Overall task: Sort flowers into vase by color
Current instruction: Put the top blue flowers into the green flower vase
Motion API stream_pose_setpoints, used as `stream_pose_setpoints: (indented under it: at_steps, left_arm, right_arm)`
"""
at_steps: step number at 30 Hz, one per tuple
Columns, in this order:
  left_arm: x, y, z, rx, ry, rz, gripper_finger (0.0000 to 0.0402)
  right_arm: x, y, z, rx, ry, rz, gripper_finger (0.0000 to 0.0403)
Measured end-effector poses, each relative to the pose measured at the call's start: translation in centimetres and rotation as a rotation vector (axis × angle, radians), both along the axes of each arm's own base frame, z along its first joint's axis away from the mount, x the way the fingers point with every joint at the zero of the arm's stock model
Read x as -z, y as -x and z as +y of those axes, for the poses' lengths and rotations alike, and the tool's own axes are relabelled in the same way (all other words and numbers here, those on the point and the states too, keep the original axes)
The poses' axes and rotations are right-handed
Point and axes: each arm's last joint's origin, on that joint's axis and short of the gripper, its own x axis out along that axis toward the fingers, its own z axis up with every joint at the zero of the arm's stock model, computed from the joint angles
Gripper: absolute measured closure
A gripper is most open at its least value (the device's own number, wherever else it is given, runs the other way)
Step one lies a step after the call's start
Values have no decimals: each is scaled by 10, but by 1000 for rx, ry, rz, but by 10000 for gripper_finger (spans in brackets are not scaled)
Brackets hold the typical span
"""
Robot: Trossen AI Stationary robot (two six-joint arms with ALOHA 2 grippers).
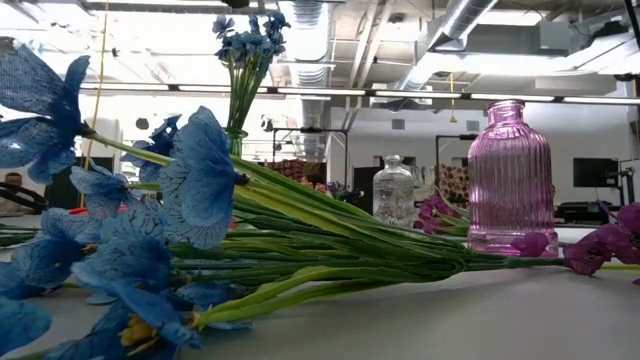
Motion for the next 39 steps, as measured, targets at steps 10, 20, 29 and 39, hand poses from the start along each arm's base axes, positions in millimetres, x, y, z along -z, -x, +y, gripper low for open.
stream_pose_setpoints:
  at_steps: [10,20,29,39]
  left_arm:
    - [-12,-4,0,-3,1,-25,189]
    - [-7,-5,0,25,37,33,189]
    - [-7,-5,-1,35,60,37,189]
    - [-6,-5,-2,66,63,46,189]
  right_arm:
    - [0,2,8,-23,-2,-4,366]
    - [-4,0,9,-27,-15,-46,366]
    - [-2,-2,11,-71,-33,-29,367]
    - [22,-24,8,-31,13,43,367]
